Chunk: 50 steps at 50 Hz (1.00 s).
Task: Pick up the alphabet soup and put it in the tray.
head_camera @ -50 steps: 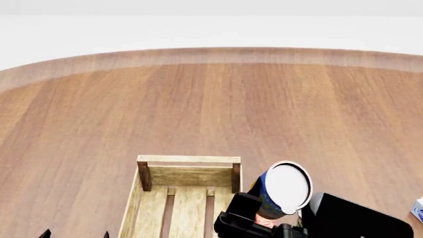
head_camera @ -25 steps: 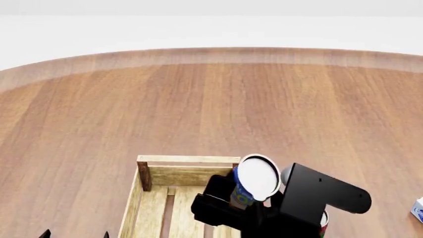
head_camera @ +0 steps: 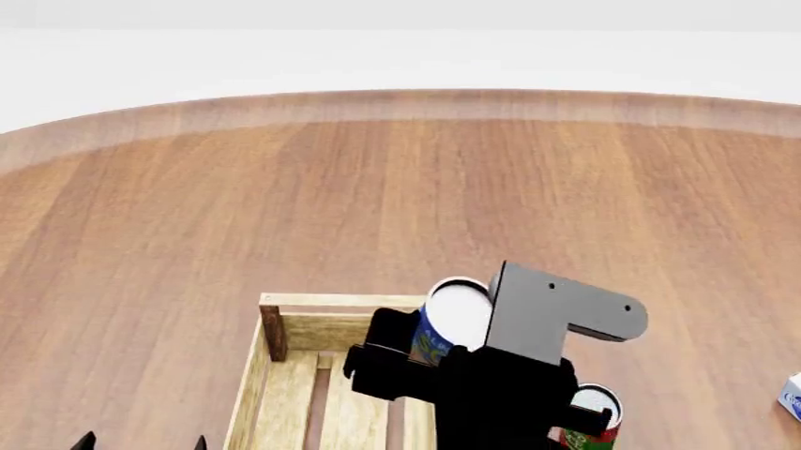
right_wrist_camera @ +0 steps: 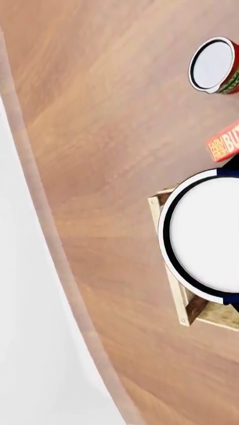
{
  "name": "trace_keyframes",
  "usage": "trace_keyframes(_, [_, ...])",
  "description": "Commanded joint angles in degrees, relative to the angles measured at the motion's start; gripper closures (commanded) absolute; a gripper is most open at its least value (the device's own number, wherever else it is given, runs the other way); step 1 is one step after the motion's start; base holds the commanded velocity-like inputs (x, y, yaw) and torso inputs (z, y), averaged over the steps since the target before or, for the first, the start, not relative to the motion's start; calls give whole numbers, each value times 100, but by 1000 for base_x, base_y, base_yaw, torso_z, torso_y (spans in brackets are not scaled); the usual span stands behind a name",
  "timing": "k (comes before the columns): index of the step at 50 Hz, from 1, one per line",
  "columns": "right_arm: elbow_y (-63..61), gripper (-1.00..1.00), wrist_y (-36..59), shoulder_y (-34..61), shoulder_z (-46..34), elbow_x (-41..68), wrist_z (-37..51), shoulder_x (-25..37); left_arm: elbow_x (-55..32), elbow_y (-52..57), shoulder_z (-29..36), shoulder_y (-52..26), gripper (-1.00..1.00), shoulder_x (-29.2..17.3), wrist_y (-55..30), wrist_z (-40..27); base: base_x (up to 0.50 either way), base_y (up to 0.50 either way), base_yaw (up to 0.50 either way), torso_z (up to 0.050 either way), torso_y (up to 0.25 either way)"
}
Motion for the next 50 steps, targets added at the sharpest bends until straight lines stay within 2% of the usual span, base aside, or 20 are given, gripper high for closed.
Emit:
trace_keyframes(1, [432,100,76,447,-398,-288,-199,32,-25,32,15,-1,-100,-24,6,-17,0,0,0,0,0])
trace_keyframes(27, [802,100,4,618,-790,-360,-352,-50,-96,74,36,-2,-100,-75,11,-54,0,0,0,0,0])
trace_keyframes(50, [549,100,-51,466,-900,-156,-318,-32,-106,103,84,7,-100,-111,26,-91,0,0,0,0,1])
